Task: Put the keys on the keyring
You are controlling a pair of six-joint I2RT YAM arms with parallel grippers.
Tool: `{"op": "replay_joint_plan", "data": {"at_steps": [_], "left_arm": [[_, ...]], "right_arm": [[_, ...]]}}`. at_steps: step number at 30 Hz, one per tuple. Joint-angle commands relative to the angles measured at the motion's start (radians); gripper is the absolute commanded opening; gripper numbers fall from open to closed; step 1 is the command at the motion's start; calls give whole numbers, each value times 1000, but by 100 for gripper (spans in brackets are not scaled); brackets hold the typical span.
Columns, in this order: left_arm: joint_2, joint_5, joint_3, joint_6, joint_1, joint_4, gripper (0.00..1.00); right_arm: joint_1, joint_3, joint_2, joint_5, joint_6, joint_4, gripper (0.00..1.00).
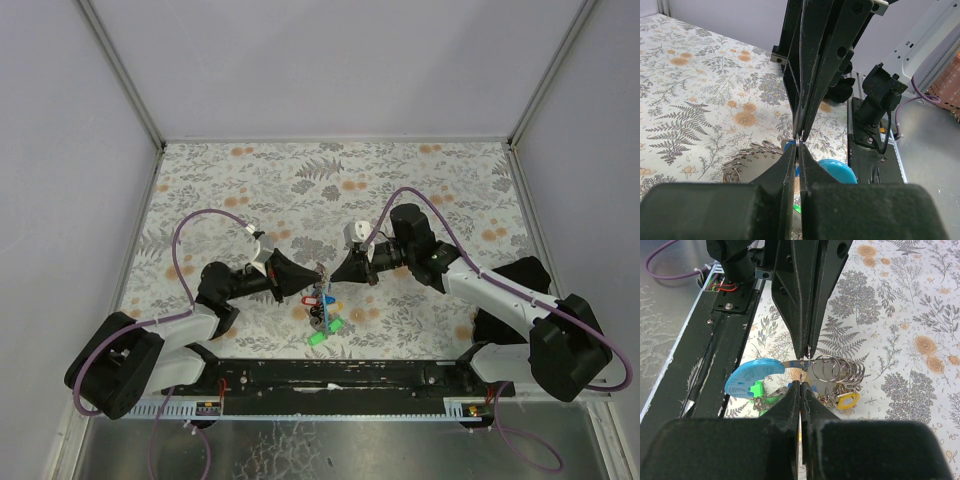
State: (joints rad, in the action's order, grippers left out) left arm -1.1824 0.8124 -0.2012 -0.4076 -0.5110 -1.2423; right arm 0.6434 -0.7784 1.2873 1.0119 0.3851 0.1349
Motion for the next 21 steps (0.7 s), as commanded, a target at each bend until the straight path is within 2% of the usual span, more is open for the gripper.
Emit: {"op": "replay_joint_plan", "data": {"at_steps": [1,21], "left_arm": [[14,10,-35,1,-6,-104,0],[8,21,-35,-11,-6,-122,0]], "right_arm": [[10,-5,-19,24,-8,52,0],[10,-6,-13,39,-31,82,0]]}}
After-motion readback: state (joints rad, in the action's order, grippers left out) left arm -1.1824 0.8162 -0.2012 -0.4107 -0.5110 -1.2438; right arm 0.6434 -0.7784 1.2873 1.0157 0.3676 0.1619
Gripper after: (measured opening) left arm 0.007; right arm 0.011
